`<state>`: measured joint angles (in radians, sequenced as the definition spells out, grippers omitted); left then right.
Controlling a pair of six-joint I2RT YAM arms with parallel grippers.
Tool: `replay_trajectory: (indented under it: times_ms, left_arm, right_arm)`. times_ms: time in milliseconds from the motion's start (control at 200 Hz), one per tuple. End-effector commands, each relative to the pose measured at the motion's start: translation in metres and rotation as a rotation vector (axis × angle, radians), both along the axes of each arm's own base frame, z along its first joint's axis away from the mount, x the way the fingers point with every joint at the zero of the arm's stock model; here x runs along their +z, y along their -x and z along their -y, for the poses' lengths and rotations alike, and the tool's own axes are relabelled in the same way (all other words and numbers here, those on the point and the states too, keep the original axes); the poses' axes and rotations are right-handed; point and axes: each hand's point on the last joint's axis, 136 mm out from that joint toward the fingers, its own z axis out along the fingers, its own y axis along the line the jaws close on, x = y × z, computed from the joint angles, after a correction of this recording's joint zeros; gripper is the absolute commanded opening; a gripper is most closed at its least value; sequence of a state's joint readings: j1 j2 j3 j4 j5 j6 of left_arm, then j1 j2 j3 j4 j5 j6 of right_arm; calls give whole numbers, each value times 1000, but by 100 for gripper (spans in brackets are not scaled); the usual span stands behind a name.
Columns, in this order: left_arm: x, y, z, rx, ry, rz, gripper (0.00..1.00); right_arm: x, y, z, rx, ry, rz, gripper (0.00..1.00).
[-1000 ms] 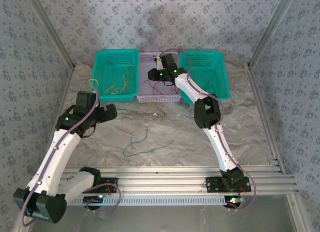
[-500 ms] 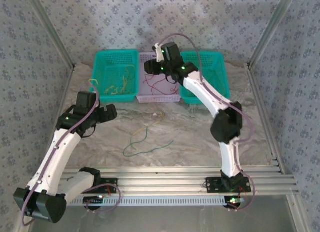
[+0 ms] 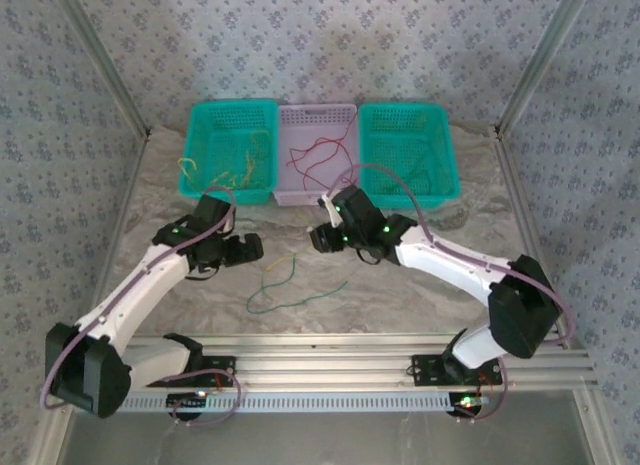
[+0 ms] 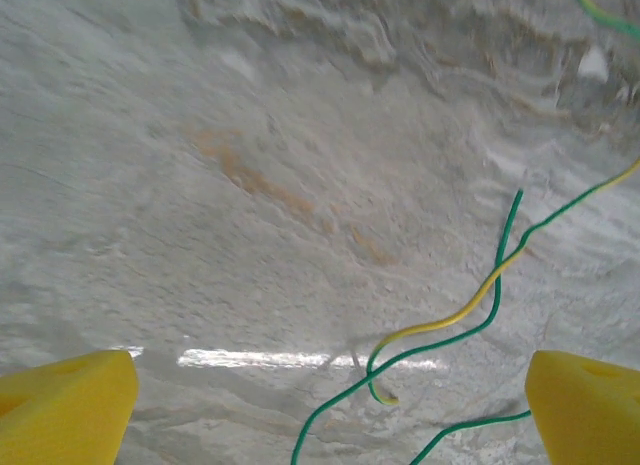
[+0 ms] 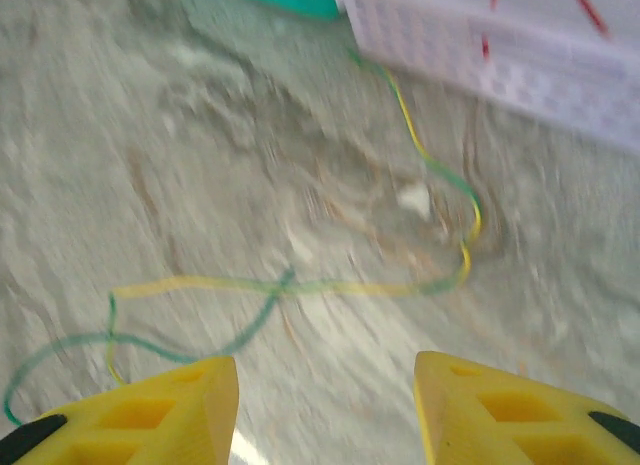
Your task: Untangle the cables
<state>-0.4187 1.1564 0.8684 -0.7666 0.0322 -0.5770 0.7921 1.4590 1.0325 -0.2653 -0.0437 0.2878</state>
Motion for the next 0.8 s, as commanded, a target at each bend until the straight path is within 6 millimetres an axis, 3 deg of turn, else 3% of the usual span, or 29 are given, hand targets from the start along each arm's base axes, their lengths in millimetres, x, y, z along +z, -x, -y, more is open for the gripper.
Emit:
replay_trajectory:
  times_ms: [0,265,420,505,585,794]
  left_arm:
    - [-8,-7,23,-31,22,-6,98]
    - [-33,-14,45,-101,-26,-63,88]
    - [-47,-16,49,-126,-61,-94,80]
    - [-54,-17,51,-134,-63,-105,69]
    - [-58,-17,53,-139,-60,-112,57]
    - [-58,-17,61,-153,-41,-117,49]
  right_arm:
    - [23,12,12,-33,-67,44,51]
    - [3,55,27,25,-59,10,51]
    - [-26,77,29,43,-40,-82,51]
    - [-39,88,31,49,-24,-110,51]
    - [-46,95,32,54,-17,-128,51]
    - [-53,100,33,53,-4,-135,51]
